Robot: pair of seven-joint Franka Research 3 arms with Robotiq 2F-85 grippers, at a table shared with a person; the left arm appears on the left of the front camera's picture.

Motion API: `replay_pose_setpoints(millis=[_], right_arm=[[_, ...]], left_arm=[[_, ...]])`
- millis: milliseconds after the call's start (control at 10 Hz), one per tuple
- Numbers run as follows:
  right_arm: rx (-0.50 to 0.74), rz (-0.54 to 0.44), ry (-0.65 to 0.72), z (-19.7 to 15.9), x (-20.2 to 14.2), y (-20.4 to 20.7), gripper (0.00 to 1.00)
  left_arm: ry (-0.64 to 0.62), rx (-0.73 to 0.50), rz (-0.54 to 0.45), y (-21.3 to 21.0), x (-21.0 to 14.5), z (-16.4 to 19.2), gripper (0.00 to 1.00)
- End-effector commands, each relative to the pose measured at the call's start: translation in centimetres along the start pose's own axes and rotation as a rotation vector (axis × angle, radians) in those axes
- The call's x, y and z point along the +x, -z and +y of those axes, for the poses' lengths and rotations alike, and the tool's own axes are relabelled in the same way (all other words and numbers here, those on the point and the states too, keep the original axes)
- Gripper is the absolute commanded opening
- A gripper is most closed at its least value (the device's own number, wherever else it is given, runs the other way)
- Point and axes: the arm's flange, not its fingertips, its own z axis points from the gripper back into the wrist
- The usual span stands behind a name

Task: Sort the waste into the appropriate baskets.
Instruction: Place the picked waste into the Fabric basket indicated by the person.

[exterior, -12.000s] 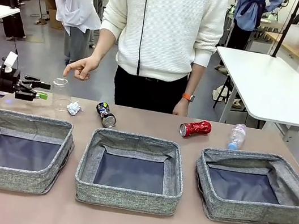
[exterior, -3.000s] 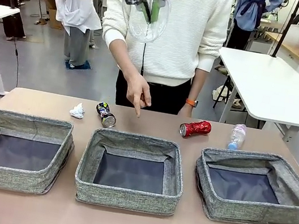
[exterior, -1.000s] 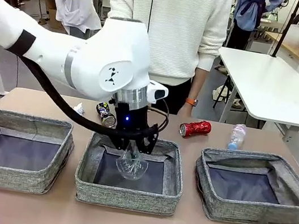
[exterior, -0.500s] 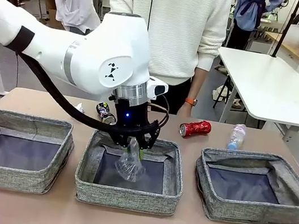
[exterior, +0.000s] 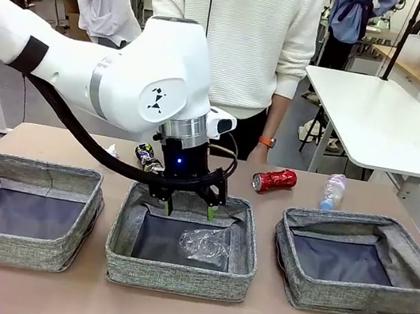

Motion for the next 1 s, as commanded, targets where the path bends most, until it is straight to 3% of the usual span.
replay_pose_setpoints(millis=[0, 200, 500, 700, 900], right_arm=[[0.018, -0.015, -0.026, 0.1, 0.2, 0.1, 1.0], [0.018, -0.015, -0.026, 0.1, 0.2, 0.1, 1.0], [0.018, -0.015, -0.026, 0.1, 0.2, 0.1, 1.0], [0.018, -0.015, -0.026, 0.1, 0.2, 0.1, 1.0], [0.018, -0.015, -0.026, 0.1, 0.2, 0.1, 1.0]], left_arm=[[-0.008, 0.02, -0.023, -0.5, 0.0, 0.6, 1.0], [0.074, -0.126, -0.022, -6.2, -1.4, 5.2, 1.0], [0.068, -0.36, -0.142, -15.6, -7.3, 19.1, 1.0], [0.139, -0.646, -0.148, -18.1, -10.6, 29.4, 1.0], [0.159, -0.881, -0.237, -16.9, -12.8, 38.0, 1.0]])
